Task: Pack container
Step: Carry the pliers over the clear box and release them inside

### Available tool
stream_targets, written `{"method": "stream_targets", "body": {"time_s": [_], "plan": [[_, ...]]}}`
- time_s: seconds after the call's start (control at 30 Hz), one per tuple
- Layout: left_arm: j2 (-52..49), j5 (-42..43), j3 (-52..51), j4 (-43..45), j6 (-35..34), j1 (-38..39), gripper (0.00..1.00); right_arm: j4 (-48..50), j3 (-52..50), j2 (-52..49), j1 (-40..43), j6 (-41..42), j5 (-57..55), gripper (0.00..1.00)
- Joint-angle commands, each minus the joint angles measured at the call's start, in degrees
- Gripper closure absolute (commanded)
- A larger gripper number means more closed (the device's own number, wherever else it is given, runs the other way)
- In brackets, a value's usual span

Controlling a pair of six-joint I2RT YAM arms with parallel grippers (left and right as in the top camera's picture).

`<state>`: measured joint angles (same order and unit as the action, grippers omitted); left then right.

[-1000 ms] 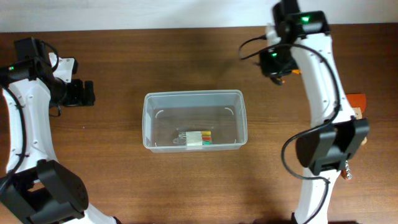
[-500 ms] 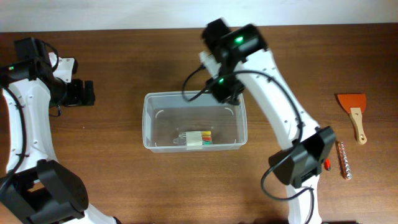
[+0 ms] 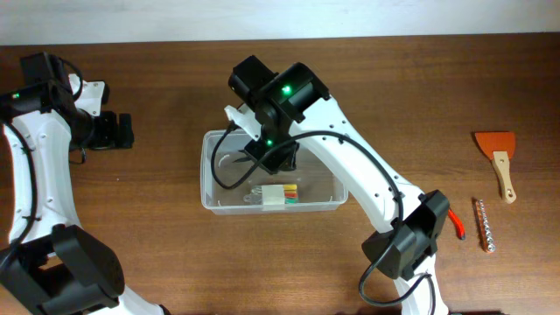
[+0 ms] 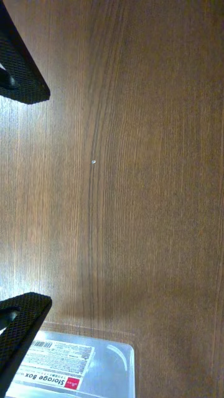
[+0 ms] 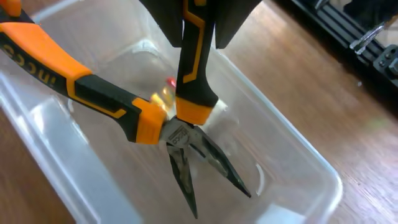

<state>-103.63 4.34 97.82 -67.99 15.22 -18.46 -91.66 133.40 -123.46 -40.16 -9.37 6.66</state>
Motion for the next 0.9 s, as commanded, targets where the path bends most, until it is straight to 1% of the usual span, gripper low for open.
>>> {"method": "stream_targets", "body": {"time_s": [0.0,0.2,0.33,0.43,0.53,0.77,0.8,0.87], "plan": [[-0.5,0.83,-0.28,-0.17,-0.59,-0.46,0.01,1.73,-2.32,1.18,0.15,-3.15,1.14,0.85],[-0.5,0.83,-0.28,-0.13,-0.59,-0.46,0.01,7.56,-11.04,1.16,0.15,-5.44,1.4,0.84],[-0.5,0.81,-0.28,-0.13,-0.59,-0.46,0.01,10.82,-14.97,1.16,0.15,-6.75,1.4,0.84],[-0.5,0.81,-0.28,-0.13,-0.59,-0.46,0.01,13.25,-17.33,1.16,0.15,-6.91,1.53,0.77],[-0.5,0.81,-0.28,-0.15,-0.59,-0.46,0.01,14.91,-19.1,1.16,0.15,-6.88,1.57,0.75],[-0.5,0.81,-0.28,-0.15,-0.59,-0.46,0.01,16.52,-18.78,1.16,0.15,-6.67,1.55,0.74],[-0.5,0.81,-0.28,-0.17,-0.59,-0.46,0.01,16.35,-18.27,1.18,0.15,-6.36,1.53,0.73],[-0.5,0.81,-0.28,-0.17,-0.59,-0.46,0.01,14.84,-16.13,1.27,0.24,-6.23,1.31,0.69]]}}
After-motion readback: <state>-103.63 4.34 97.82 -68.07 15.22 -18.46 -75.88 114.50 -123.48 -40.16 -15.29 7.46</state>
